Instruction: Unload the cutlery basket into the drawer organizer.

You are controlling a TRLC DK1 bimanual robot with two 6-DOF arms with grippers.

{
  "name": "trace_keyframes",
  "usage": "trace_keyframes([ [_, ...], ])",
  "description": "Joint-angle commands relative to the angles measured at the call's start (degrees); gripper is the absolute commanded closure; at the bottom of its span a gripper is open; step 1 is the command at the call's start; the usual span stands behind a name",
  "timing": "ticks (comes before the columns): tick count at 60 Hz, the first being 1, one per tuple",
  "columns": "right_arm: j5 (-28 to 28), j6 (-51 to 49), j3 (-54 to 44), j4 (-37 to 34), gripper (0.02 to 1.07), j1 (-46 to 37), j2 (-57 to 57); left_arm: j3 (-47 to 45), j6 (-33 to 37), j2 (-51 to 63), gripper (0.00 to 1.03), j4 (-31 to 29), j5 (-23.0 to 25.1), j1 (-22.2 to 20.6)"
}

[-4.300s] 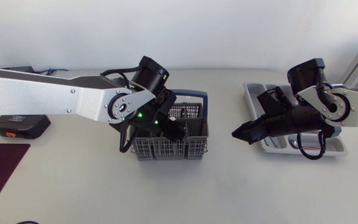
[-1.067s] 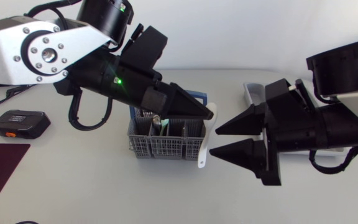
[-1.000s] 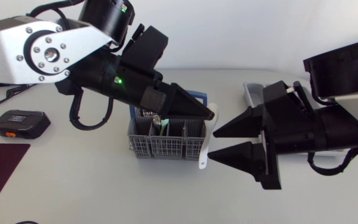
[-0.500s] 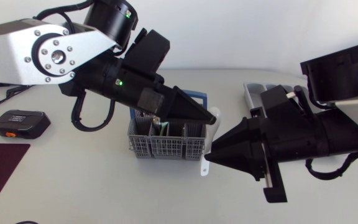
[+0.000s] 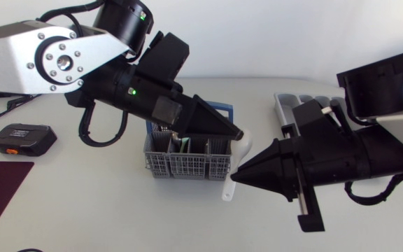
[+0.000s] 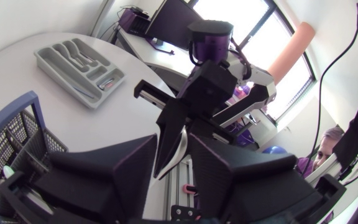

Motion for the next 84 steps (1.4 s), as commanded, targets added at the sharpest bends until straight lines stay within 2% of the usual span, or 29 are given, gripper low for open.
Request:
trace_keyframes([
  [1,-0.5,-1.2,-2.0,-0.9,1.01,0.2,-0.2,4.2,-0.3,0.4,0.27,-0.1,-0.5,1.3],
  [8,0.0,-2.8,-2.6,-2.4,1.01,-1.6,-0.4,8.1,-1.2,0.6,0.24,-0.1,-3.1,3.7],
  [13,0.1,-6.1,-3.2,-4.6,1.01,-5.9,-1.0,10.2,-2.4,1.2,0.24,-0.1,-5.2,6.3],
  [19,2.2,-11.4,-4.5,-6.8,1.01,-11.9,-2.3,11.2,-1.3,2.0,0.24,-1.7,-12.4,8.2],
  [23,4.2,-16.2,-5.7,-8.2,1.01,-16.7,-3.2,11.2,2.2,2.8,0.24,-5.2,-18.8,8.5],
  [30,6.7,-24.2,-7.6,-8.9,1.01,-25.9,-3.6,9.5,5.9,3.2,0.25,-8.2,-25.2,8.7],
  [41,6.8,-39.6,-7.8,-8.4,1.01,-44.3,2.4,5.0,9.4,1.8,0.25,-8.3,-32.0,8.0],
  [47,7.9,-45.0,-7.9,-3.6,1.01,-52.5,7.3,2.8,10.5,1.4,0.25,-8.2,-34.6,8.0],
  [54,10.9,-49.1,-8.9,3.5,1.01,-57.8,11.4,0.6,11.7,1.6,0.25,-8.1,-35.6,8.2],
  [64,15.9,-51.8,-10.3,15.6,1.01,-60.7,16.3,-1.5,12.7,1.9,0.25,-7.5,-37.9,7.5],
  [74,18.9,-54.6,-9.9,24.3,1.01,-62.6,23.0,-2.2,12.7,1.7,0.25,-7.5,-39.1,7.4],
  [84,20.5,-56.4,-8.2,30.0,1.01,-64.4,29.0,-2.3,12.7,1.6,0.25,-7.8,-40.2,7.1],
])
